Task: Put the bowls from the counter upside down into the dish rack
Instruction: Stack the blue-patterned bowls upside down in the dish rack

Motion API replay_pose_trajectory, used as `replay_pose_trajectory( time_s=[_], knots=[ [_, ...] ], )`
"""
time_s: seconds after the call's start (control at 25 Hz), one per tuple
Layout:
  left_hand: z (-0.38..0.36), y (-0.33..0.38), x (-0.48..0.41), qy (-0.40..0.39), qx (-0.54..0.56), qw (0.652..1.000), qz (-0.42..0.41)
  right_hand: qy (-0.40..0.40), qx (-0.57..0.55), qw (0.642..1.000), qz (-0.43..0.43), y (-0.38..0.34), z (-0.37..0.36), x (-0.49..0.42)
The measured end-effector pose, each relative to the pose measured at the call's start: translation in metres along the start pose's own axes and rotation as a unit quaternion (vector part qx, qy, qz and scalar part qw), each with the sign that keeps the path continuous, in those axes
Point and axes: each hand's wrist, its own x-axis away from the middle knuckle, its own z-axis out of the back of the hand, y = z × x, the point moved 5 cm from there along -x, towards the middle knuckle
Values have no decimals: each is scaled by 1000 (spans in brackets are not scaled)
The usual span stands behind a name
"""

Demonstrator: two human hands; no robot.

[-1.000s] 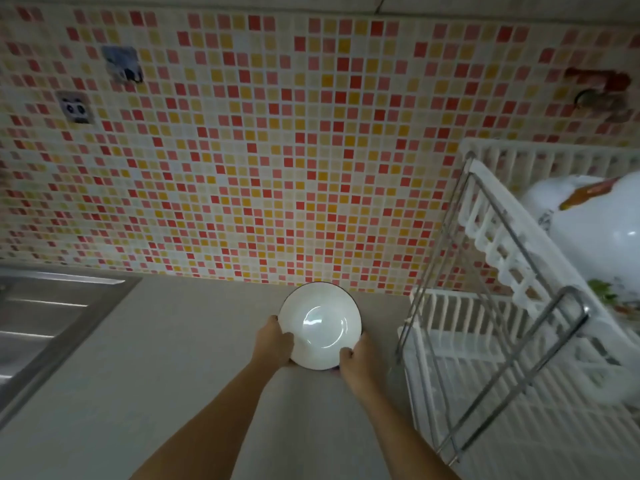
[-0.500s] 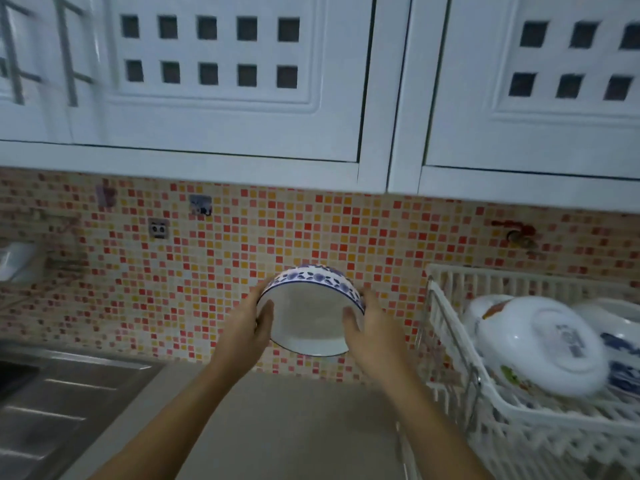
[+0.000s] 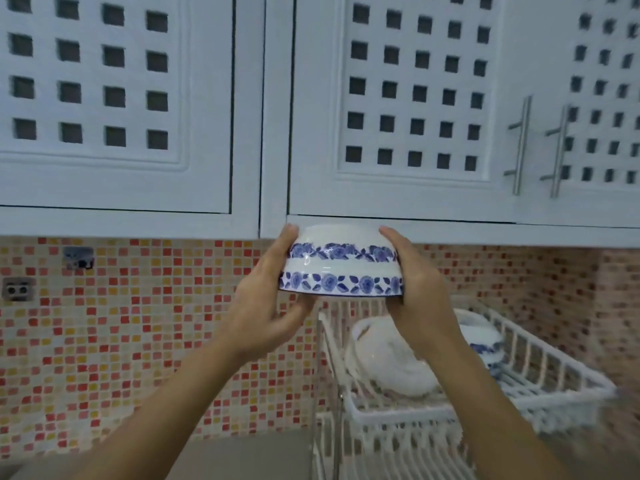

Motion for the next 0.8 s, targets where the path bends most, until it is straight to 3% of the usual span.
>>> replay_pose_trajectory(
  time_s=[0.16,0.24,0.32,0.48,0.64,0.8],
  knots=[
    [-69,34,-31,-168,113,979,-4,26,67,997,29,62,56,7],
    [-103,51,-43,-248,210,945,41,16,92,995,32,95,78,14],
    [-130,66,-51,-275,285,914,88,-5,111,993,46,123,91,21],
    [-173,88,-63,-287,214,925,126,-42,131,987,78,166,105,32],
    [-207,103,-60,-254,152,944,145,-72,72,993,52,207,121,39],
    [-242,118,-54,-212,20,972,94,-293,-17,954,-56,253,119,51]
  ],
)
